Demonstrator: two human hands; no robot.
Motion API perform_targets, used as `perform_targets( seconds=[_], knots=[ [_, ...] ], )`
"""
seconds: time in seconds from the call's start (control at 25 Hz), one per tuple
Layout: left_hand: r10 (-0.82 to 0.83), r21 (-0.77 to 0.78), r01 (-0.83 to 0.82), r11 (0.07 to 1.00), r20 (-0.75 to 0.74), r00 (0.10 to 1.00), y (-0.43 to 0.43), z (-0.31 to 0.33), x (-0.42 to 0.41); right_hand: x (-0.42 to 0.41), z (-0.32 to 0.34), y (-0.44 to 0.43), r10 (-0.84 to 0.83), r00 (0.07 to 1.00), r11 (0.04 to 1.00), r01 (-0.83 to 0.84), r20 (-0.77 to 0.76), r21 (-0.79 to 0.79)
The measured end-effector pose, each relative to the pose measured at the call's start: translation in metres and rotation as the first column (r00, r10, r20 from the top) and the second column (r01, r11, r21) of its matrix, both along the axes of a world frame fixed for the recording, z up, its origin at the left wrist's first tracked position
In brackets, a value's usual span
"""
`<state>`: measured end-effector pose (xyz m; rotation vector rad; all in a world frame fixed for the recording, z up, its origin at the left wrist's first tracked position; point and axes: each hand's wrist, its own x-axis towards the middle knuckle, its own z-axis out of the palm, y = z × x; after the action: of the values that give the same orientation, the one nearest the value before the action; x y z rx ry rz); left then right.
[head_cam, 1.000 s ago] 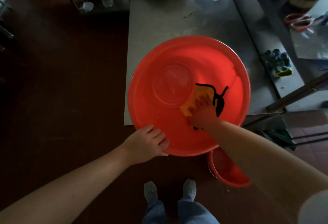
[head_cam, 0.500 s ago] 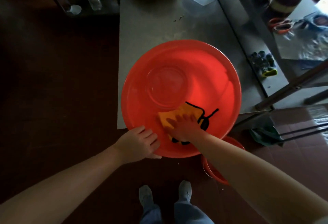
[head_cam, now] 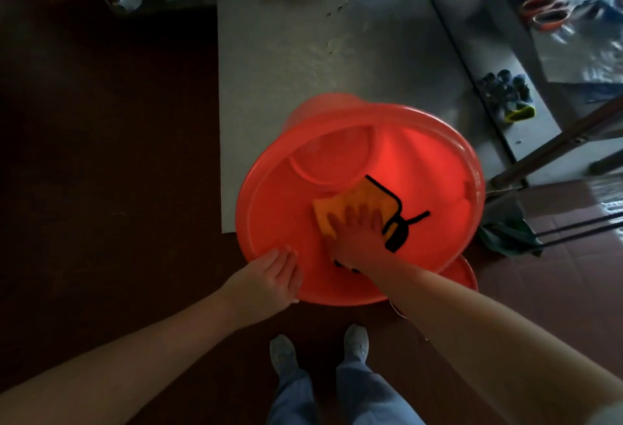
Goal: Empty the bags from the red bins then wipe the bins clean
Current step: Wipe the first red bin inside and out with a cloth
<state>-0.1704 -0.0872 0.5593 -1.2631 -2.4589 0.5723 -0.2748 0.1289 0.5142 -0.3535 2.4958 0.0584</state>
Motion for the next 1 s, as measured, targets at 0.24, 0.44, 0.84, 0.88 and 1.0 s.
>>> perform_targets(
  seconds=[0.24,0.44,0.84,0.88,1.0],
  knots=[
    [0.008,0.010,-0.009,1.000,0.039,0.999,-0.007,-0.007,0.004,0.003,-0.005,0.011,0.122,0.988,0.989,-0.129,-0.093,-0.071],
    [0.040,0.007,-0.040,0.999,0.040,0.998,0.006,-0.003,0.002,-0.028,0.014,0.054,0.158,0.960,0.987,-0.153,-0.232,0.044],
    [0.038,-0.025,-0.036,0.999,0.090,0.995,0.014,0.009,-0.006,0.029,0.021,0.009,0.078,0.996,0.989,-0.081,-0.036,-0.121],
    [0.043,-0.023,-0.041,0.999,0.090,0.995,0.014,0.010,-0.005,0.024,0.023,0.023,0.111,0.988,0.989,-0.121,-0.111,-0.089],
    [0.060,-0.047,-0.056,0.997,0.092,0.994,0.017,0.012,-0.004,0.009,0.033,0.059,0.133,0.972,0.990,-0.123,-0.191,0.064]
  ],
)
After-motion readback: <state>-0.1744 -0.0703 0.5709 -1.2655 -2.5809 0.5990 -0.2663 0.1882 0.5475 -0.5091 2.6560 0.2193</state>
